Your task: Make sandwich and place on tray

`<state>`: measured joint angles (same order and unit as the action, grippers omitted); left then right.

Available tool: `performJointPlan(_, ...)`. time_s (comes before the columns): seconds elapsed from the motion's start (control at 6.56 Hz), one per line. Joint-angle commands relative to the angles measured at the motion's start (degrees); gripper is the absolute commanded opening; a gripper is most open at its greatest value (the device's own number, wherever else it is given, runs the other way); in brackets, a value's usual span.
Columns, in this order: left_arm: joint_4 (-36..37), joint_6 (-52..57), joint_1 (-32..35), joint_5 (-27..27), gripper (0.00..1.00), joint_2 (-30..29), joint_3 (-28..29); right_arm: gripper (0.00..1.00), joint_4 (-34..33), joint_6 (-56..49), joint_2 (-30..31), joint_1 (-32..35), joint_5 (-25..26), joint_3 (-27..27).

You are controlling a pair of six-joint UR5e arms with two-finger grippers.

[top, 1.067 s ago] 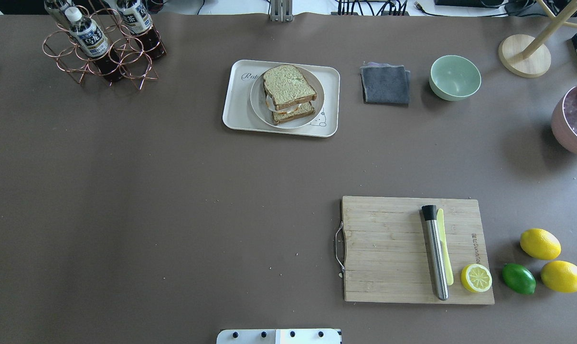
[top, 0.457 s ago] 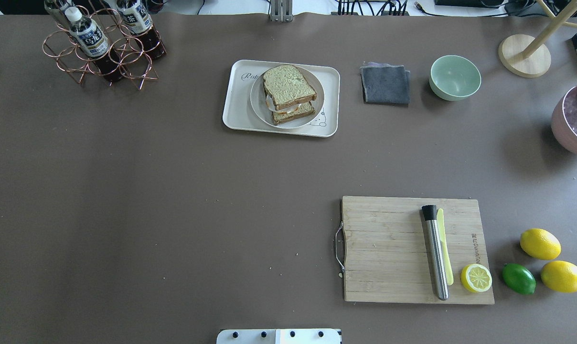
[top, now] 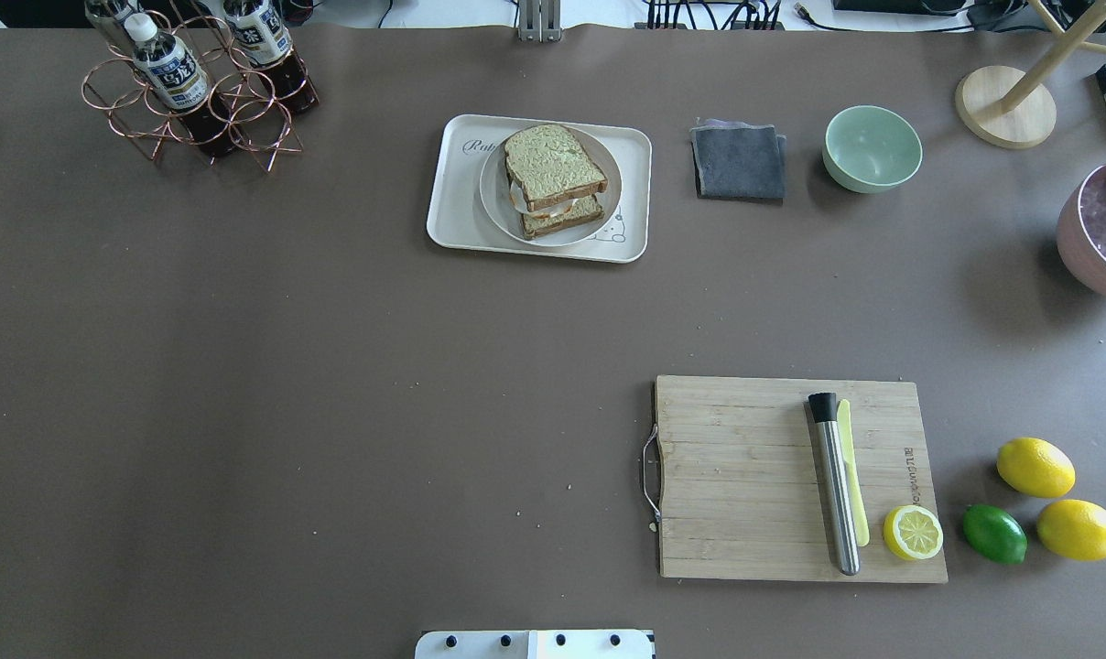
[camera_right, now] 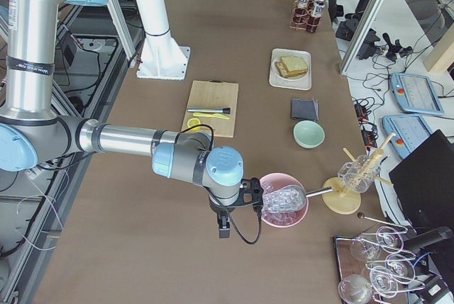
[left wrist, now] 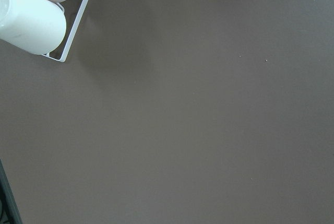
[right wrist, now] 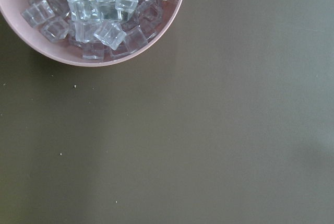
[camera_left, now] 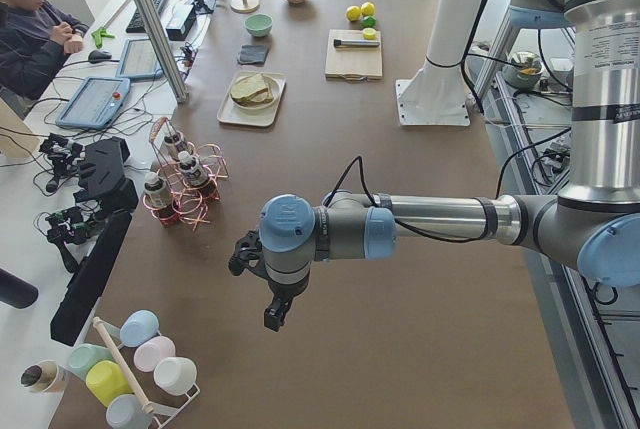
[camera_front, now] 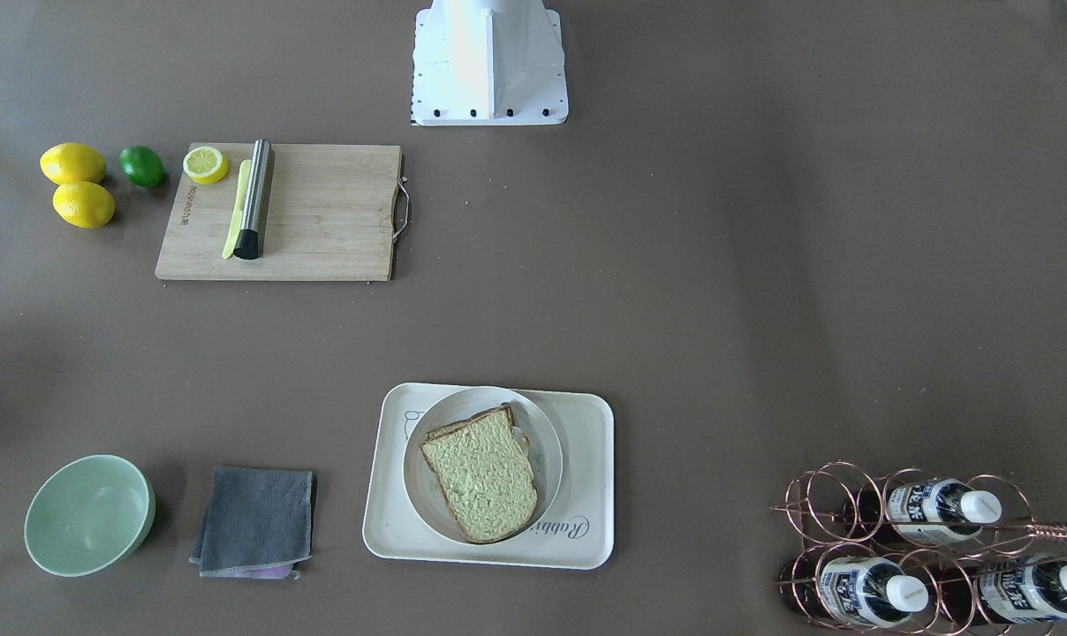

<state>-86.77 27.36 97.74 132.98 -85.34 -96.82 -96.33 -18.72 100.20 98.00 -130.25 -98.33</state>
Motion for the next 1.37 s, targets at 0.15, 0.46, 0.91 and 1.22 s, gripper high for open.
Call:
performJointPlan(0.15,-0.1,0.0,-0.1,0.0,0.98,0.1,0.0,1.00,4.8,0.6,-0.6,-1.1,-0.7,-0.5)
performJointPlan(0.46,0.0,0.0,-0.2,0.0,0.98,0.1,0.1,1.00,6.4,2.6,-4.5,-4.1,-0.2,0.7)
performJointPlan(0.91,0.0,0.0,-0.3,0.0,0.98,0.1,0.1,1.00,6.2,7.5,-8.2,-6.7,-0.8,5.1)
performJointPlan(1.22,0.0,0.0,-0.4,0.0,0.98,0.1,0.3,1.00,6.2,7.5,-7.9,-6.7,-0.7,5.8)
